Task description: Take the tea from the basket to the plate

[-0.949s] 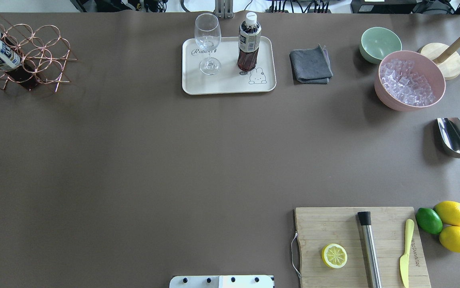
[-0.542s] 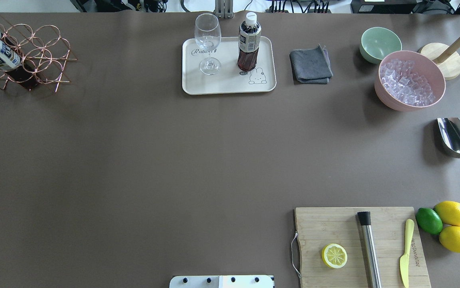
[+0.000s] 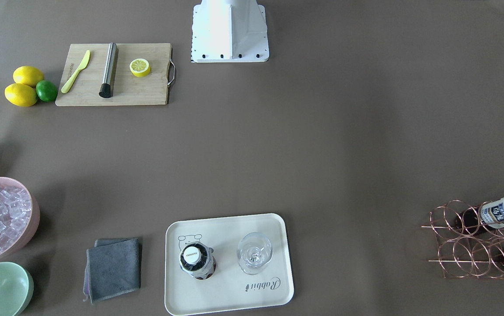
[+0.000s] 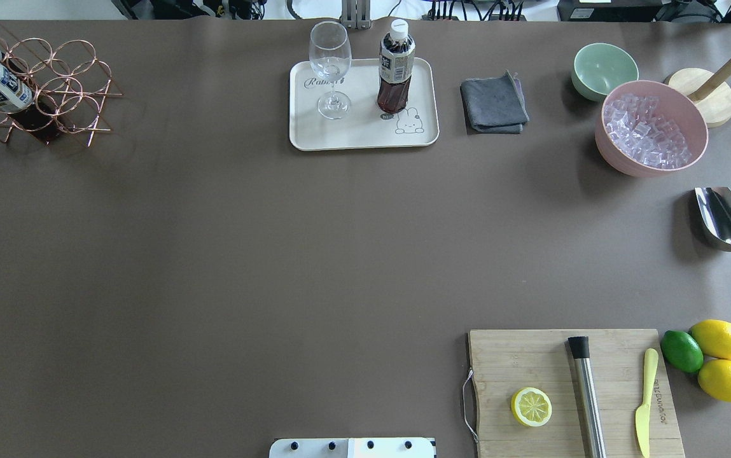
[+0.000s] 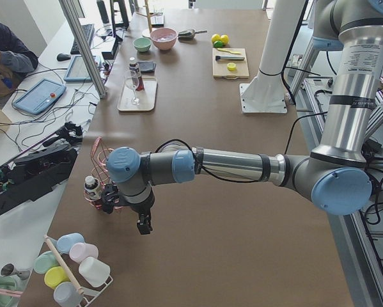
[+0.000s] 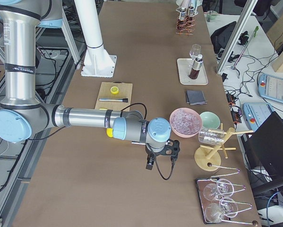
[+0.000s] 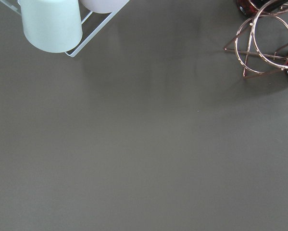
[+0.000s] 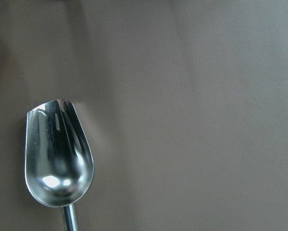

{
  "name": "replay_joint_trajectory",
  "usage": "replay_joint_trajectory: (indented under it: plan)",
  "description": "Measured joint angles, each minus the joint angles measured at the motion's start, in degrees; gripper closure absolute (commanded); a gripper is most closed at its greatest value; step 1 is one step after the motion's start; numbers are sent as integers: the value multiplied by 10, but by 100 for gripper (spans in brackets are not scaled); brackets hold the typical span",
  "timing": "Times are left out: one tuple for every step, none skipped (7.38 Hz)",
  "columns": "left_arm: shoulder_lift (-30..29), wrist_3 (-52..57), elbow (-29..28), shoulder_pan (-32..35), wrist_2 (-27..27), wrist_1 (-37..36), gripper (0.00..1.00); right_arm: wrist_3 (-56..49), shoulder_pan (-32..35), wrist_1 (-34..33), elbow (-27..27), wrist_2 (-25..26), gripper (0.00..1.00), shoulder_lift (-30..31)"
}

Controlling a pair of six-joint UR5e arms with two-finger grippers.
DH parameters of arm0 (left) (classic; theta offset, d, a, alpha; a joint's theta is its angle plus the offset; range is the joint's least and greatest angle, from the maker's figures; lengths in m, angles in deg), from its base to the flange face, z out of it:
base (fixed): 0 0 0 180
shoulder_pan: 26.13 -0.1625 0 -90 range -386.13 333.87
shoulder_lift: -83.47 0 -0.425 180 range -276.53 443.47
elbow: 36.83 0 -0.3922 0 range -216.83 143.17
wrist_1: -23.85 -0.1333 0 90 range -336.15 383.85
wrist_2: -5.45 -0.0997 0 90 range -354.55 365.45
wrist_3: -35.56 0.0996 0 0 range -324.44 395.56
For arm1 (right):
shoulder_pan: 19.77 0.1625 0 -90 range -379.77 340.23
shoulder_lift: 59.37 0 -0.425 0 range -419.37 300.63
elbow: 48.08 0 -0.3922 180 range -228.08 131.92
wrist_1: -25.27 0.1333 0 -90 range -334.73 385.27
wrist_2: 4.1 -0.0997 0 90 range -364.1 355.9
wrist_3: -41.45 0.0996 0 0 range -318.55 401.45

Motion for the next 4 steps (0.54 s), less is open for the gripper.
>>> replay_joint_trajectory:
  plan:
    - [2,-6,0,-1,-1,11,1,0,1,0,0,0,0,0]
    - [3,-7,1,-2,-1,20,1,0,3,0,0,-1,0,0]
    - [4,-7,3,-2,0,27,1,0,6,0,-1,-1,0,0]
    - [4,-7,4,-2,1,35,1,0,7,0,-1,-1,0,0]
